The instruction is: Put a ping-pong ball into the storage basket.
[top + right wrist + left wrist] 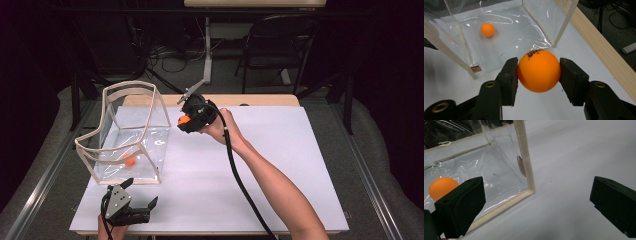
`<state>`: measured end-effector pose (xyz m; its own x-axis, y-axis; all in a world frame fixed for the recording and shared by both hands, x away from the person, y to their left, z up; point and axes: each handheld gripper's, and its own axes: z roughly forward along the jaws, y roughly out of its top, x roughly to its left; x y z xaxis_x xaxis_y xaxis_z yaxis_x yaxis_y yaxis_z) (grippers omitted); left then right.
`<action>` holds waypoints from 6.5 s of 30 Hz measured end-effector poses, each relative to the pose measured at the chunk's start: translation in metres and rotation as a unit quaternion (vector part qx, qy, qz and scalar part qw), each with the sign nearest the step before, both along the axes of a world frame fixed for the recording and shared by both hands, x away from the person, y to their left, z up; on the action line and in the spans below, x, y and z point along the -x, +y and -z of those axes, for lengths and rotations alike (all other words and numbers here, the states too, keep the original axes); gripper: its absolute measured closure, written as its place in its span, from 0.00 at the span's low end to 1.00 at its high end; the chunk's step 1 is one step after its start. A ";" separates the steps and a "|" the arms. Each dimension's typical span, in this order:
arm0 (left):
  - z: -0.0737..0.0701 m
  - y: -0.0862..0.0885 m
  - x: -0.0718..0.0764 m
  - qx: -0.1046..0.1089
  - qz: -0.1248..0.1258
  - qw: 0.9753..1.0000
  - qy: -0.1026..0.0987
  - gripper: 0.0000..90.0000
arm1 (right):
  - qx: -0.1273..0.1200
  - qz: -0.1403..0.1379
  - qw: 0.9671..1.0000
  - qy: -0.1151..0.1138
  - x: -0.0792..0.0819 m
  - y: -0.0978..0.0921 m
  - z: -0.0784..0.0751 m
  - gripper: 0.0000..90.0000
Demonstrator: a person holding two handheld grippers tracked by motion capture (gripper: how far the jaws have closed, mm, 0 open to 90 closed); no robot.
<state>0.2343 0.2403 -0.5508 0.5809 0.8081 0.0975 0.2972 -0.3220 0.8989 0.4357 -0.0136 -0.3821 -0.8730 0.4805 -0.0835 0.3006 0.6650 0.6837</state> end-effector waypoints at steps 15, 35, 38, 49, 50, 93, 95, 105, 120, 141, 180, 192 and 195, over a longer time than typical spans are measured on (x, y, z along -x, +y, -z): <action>0.000 0.000 0.000 0.002 0.000 1.000 0.000 0.00 | -0.001 -0.001 1.000 -0.004 -0.002 0.004 -0.008 0.56; 0.000 0.000 0.000 0.003 -0.001 1.000 0.000 0.00 | -0.009 0.000 1.000 -0.012 -0.005 0.007 -0.022 0.56; 0.000 0.000 0.000 0.002 0.000 1.000 0.000 0.00 | -0.008 0.001 1.000 -0.013 -0.005 0.008 -0.024 0.56; 0.000 0.000 0.000 0.004 -0.001 1.000 0.000 0.00 | -0.010 0.001 1.000 -0.016 -0.007 0.009 -0.028 0.56; 0.000 0.000 0.000 0.005 -0.001 1.000 0.000 0.00 | -0.011 0.002 1.000 -0.016 -0.007 0.009 -0.029 0.56; 0.000 0.000 0.001 0.005 -0.002 1.000 0.000 0.00 | -0.018 0.012 0.999 -0.026 -0.016 0.014 -0.050 0.56; 0.000 0.001 0.000 0.005 -0.002 1.000 0.000 0.00 | -0.018 0.013 0.999 -0.025 -0.016 0.014 -0.051 0.56; 0.000 0.001 0.001 0.005 -0.002 1.000 0.000 0.00 | -0.019 0.011 0.999 -0.030 -0.016 0.019 -0.056 0.56; 0.000 0.000 0.001 0.006 -0.002 1.000 0.000 0.00 | -0.020 0.011 0.999 -0.030 -0.019 0.027 -0.060 0.56; 0.000 0.001 0.000 0.006 -0.002 1.000 0.000 0.00 | -0.022 0.006 0.999 -0.038 -0.020 0.040 -0.067 0.56; -0.001 0.001 0.001 0.006 -0.002 1.000 -0.002 0.00 | -0.023 0.003 0.998 -0.051 -0.017 0.048 -0.080 0.56; -0.001 0.002 0.001 0.006 -0.002 1.000 -0.002 0.00 | -0.027 -0.004 0.998 -0.055 -0.016 0.063 -0.087 0.56; -0.001 0.001 0.001 0.006 -0.003 1.000 -0.003 0.00 | -0.027 -0.006 0.998 -0.055 -0.017 0.066 -0.088 0.56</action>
